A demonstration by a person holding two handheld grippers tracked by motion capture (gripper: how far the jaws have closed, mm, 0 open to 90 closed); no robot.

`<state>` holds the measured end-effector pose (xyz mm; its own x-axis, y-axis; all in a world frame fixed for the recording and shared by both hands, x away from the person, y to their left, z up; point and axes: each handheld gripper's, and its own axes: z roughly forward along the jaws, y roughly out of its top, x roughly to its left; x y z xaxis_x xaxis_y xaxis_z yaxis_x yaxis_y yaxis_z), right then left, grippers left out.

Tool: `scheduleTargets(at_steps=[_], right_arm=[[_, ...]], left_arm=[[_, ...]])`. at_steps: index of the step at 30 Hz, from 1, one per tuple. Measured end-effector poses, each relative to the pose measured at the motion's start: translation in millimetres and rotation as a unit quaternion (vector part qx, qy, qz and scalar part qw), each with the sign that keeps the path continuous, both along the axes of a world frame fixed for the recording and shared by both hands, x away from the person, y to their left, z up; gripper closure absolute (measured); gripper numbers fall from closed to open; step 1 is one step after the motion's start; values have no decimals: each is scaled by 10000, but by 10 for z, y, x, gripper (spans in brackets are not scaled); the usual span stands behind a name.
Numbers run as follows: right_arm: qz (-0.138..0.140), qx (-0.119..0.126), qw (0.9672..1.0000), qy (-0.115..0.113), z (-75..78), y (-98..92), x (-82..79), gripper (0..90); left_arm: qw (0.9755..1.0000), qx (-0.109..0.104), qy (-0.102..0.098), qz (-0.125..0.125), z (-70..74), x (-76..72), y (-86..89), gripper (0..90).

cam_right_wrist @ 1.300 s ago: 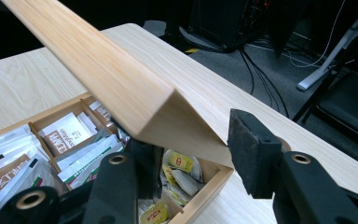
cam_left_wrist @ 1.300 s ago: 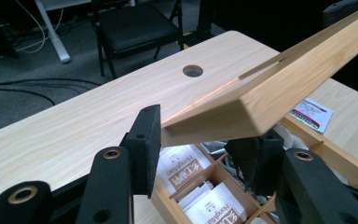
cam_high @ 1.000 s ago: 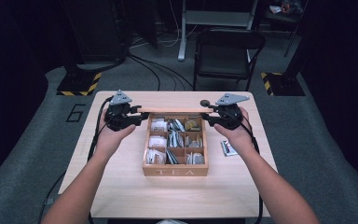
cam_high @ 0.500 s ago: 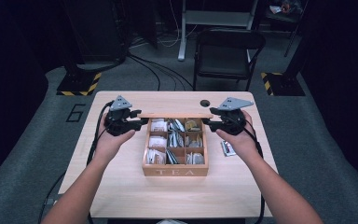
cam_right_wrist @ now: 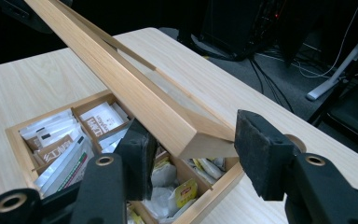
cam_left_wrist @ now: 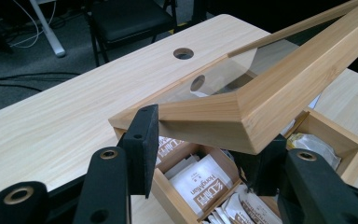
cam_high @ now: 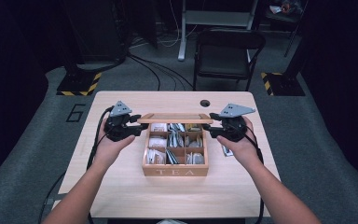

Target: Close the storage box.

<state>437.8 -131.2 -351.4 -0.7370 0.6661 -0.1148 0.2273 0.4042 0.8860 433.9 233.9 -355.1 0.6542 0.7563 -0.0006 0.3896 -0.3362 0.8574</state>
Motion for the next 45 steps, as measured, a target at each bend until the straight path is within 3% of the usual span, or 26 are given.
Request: scheduleTargets(at_steps=[9, 28, 34, 45], right_arm=[[-10, -68, 10000, 21, -68, 3, -77, 480], [-115, -65, 9999, -7, -317, 1, -276, 465], [-142, -197, 9997, -64, -412, 9, -353, 461], [-176, -148, 9997, -31, -572, -7, -446, 456]], left_arm=[[9999, -69, 71, -44, -85, -65, 23, 505], [9998, 40, 160, -106, -313, -225, 29, 482], [9997, 6, 224, -122, -418, -290, 30, 485], [9994, -111, 291, -159, -544, -406, 54, 487]])
